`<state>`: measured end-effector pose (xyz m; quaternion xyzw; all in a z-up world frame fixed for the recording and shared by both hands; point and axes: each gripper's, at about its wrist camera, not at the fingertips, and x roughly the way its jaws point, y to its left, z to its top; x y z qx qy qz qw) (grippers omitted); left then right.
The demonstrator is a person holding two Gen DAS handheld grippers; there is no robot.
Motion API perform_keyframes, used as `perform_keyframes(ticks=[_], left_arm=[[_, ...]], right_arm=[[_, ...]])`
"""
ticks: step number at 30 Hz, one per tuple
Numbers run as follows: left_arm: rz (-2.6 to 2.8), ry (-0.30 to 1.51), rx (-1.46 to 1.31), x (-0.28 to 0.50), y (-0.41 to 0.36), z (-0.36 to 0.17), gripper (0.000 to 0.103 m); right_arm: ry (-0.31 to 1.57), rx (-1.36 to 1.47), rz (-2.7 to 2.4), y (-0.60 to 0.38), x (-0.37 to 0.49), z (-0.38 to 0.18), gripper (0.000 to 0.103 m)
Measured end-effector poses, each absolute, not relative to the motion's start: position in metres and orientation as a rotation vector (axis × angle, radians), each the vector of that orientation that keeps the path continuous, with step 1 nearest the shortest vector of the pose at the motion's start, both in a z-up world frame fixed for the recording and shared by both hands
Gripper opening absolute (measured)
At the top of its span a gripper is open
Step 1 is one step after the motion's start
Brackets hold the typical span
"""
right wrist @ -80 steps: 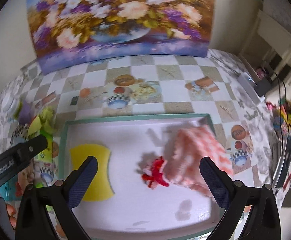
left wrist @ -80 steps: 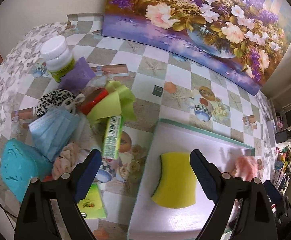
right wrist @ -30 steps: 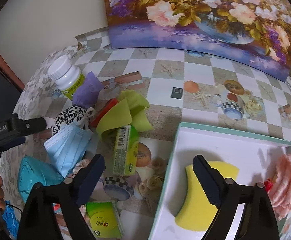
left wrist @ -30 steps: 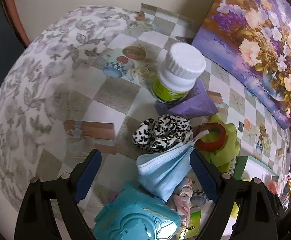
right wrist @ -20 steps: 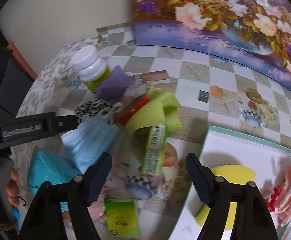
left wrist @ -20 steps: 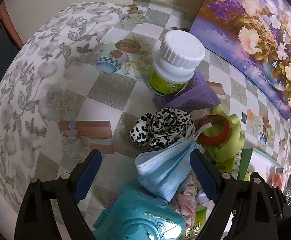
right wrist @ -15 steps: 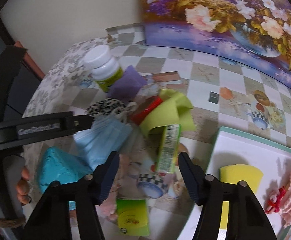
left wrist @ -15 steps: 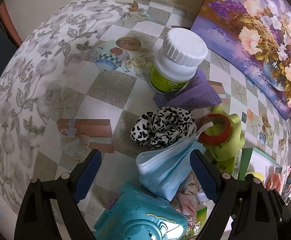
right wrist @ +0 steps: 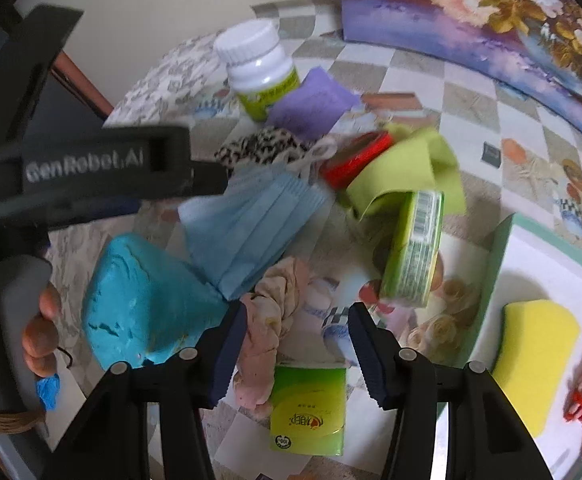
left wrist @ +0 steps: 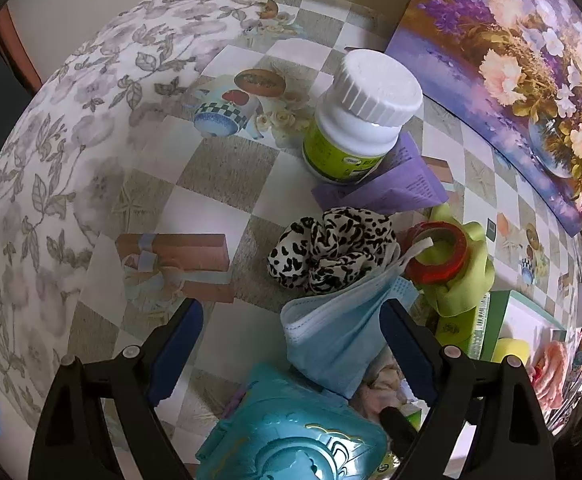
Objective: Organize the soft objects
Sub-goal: 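Move both open grippers back toward the pile near the blue mask, then grasp the pink floral cloth in the pile with the right gripper, then grasp the blue face mask with the left gripper while the right lifts the pink cloth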
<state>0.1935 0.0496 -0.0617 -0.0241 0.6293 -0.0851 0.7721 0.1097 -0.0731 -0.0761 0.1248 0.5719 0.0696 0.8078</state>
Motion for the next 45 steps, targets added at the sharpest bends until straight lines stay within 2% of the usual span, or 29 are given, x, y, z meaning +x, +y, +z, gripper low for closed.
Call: perform_keyframes(ticks=[4,7,15,20,23,45], left_arm=[[-0.185,1.371,-0.05,0.193,0.05,-0.064,0.09],[-0.185,1.379,-0.036,0.193,0.049,-0.066,0.09],[-0.181,1.38,-0.033,0.192,0.051,-0.066,0.09],[-0.183,1.387,-0.03,0.191,0.05,-0.068,0.09],[-0.186,1.39,-0.028,0.191,0.05,-0.071,0.09],[-0.228,1.35,0.046,0.189,0.026,-0.062,0.086]], right_arm=[[1.236,0.272,0.177,-0.067,0.11,-0.081,0.049],[1.253,0.293,0.212,-0.063,0.111,-0.088,0.043],[1.298,0.299,0.248,-0.051,0.111,-0.106,0.037],[1.288,0.328,0.265,-0.051,0.114,-0.11,0.022],[1.272,0.338,0.265,-0.059,0.112,-0.108,0.018],[1.048,0.426,0.108,-0.142,0.078,-0.023,0.017]])
